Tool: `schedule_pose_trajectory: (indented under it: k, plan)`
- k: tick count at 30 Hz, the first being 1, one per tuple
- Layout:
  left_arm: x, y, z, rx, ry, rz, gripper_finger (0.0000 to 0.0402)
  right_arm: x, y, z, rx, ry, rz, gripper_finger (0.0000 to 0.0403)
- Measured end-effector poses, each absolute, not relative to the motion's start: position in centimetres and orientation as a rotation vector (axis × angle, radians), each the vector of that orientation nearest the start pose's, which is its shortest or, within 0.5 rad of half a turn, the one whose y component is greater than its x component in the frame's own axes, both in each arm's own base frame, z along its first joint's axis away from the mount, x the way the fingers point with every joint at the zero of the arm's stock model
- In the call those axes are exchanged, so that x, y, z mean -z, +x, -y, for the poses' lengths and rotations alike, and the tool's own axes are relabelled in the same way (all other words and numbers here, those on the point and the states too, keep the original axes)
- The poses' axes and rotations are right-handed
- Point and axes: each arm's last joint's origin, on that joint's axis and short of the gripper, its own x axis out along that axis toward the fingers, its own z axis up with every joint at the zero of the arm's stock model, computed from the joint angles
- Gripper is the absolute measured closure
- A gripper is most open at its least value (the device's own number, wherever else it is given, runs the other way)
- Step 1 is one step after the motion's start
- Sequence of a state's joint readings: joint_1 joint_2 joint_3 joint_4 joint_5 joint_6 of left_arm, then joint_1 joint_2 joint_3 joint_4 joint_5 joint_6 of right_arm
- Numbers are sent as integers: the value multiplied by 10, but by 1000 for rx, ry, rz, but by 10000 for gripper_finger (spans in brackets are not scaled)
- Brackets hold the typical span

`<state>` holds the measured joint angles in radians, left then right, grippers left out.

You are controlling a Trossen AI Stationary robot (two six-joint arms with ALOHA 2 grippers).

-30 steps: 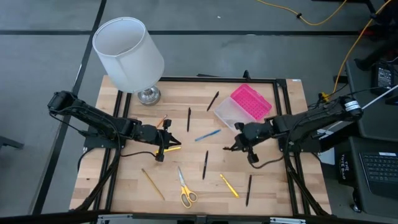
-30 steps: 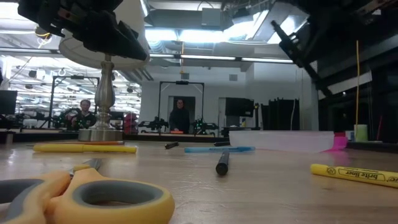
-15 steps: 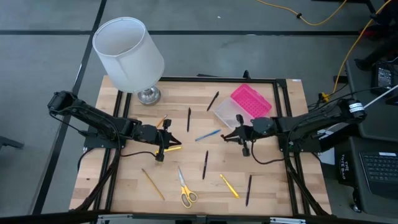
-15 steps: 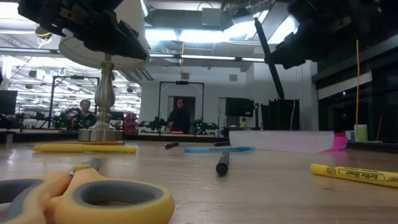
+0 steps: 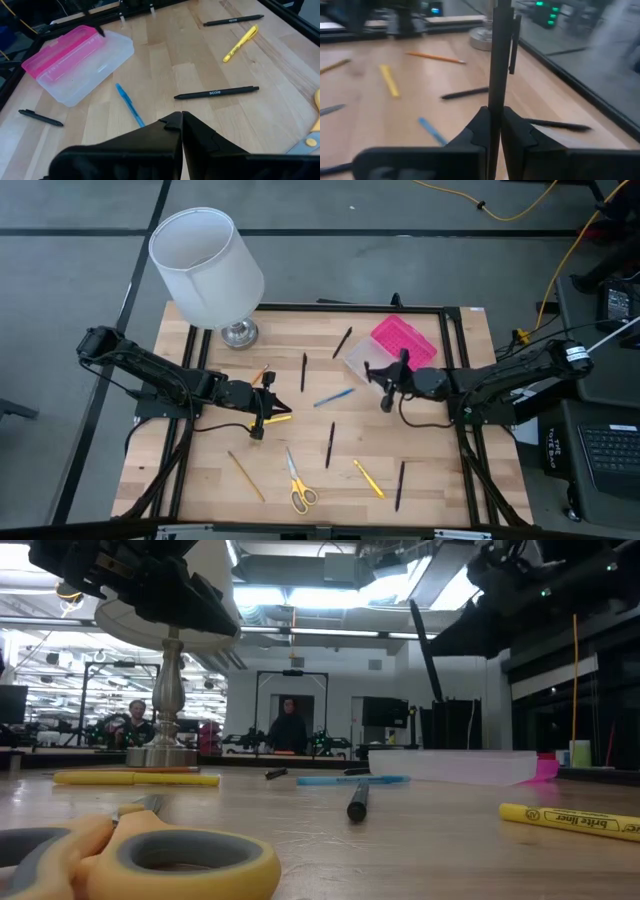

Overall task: Pick & place school supplies into a supply box
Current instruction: Put the black pen into the pink supply box

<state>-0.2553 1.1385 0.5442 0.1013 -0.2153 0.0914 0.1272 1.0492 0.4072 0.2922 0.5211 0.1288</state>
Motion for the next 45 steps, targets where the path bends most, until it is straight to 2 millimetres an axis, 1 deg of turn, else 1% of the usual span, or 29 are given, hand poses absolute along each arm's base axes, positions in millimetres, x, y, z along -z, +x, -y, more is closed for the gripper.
schedule_pose_trajectory:
  k: [4, 8, 11, 15, 21, 24, 27, 32, 38, 41, 45]
  plan:
    - [-210, 225, 52, 61, 205, -478, 398, -201, 207, -11, 449, 8, -318, 375]
    - [-210, 225, 52, 61, 205, -478, 398, -201, 207, -11, 454, 37, -309, 371]
    - [-210, 225, 52, 61, 205, -478, 398, -202, 207, -8, 498, 72, -302, 374]
    - [-210, 225, 52, 61, 205, -478, 398, -210, 210, 1, 550, 117, -378, 376]
    - [-210, 225, 52, 61, 205, -478, 398, -226, 207, 22, 679, 204, -567, 373]
    - [-210, 225, 52, 61, 205, -478, 398, -229, 205, 33, 697, 256, -655, 375]
    - [-210, 225, 52, 61, 205, -478, 398, -232, 209, 44, 669, 297, -722, 375]
    - [-210, 225, 52, 61, 205, -478, 398, -236, 220, 62, 630, 315, -838, 374]
    - [-210, 225, 52, 61, 205, -478, 398, -239, 235, 87, 632, 321, -1037, 374]
    - [-210, 225, 52, 61, 205, -478, 398, -237, 242, 99, 628, 335, -1134, 373]
    - [-210, 225, 52, 61, 205, -478, 398, -230, 251, 112, 597, 353, -1189, 373]
